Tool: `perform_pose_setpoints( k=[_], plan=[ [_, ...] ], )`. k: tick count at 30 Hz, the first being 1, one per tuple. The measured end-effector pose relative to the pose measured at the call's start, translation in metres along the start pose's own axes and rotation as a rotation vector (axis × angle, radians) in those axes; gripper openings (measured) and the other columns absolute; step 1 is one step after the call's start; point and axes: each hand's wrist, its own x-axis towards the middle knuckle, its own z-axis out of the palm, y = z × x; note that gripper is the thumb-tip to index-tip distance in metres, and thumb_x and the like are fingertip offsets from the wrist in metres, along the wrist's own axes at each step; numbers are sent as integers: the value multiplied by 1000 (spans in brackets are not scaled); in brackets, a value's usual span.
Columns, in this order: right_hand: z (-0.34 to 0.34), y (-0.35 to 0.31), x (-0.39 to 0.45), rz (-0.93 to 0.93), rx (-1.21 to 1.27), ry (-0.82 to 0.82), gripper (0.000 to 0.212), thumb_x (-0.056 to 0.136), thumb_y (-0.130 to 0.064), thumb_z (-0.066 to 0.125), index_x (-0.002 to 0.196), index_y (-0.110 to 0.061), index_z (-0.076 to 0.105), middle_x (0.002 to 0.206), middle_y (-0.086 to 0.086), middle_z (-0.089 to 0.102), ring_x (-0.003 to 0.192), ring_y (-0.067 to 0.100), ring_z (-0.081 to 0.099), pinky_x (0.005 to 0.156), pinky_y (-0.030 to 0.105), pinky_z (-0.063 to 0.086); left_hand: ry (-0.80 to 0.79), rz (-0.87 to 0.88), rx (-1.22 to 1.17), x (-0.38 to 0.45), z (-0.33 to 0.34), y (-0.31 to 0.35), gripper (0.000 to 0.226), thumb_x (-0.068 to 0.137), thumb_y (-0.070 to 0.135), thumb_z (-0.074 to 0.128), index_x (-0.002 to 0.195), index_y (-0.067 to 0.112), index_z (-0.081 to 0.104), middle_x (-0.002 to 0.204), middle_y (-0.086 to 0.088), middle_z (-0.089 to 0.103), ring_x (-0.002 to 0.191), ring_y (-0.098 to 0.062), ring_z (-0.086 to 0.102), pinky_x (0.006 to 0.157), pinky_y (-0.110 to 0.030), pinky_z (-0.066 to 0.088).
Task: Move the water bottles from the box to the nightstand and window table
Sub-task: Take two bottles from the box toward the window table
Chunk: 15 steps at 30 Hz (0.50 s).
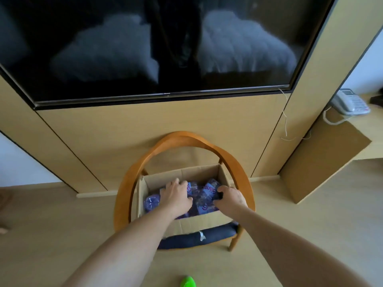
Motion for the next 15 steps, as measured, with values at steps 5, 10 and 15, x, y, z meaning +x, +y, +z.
perform_pose_setpoints(
  k=[5, 10, 15],
  plan=[
    [-2, -13, 54, 7, -8, -63, 35, 89, -34, 62, 124, -35, 61, 104, -6, 60, 86, 13, 62, 66, 26, 55, -21, -79, -53, 59, -16, -24, 48, 96, 43, 60, 137, 19, 54, 144, -6, 47, 136, -31, 41, 108, -50, 43],
    [10, -4, 108, 11, -2, -189, 37, 90, -36, 64, 126, -30, 59, 99, -8, 58, 88, 13, 62, 68, 25, 53, -91, -86, 10, 95, -2, -34, 44, 96, 43, 61, 132, 18, 56, 138, -7, 51, 129, -30, 48, 105, -51, 47],
    [24, 14, 152, 2, -61, -326, 48, 91, -38, 64, 137, -27, 57, 125, 2, 62, 113, 22, 62, 86, 32, 54, -131, -135, 60, 115, 24, -35, 43, 93, 43, 65, 131, 23, 58, 132, -2, 55, 127, -26, 51, 111, -49, 42]
  ],
)
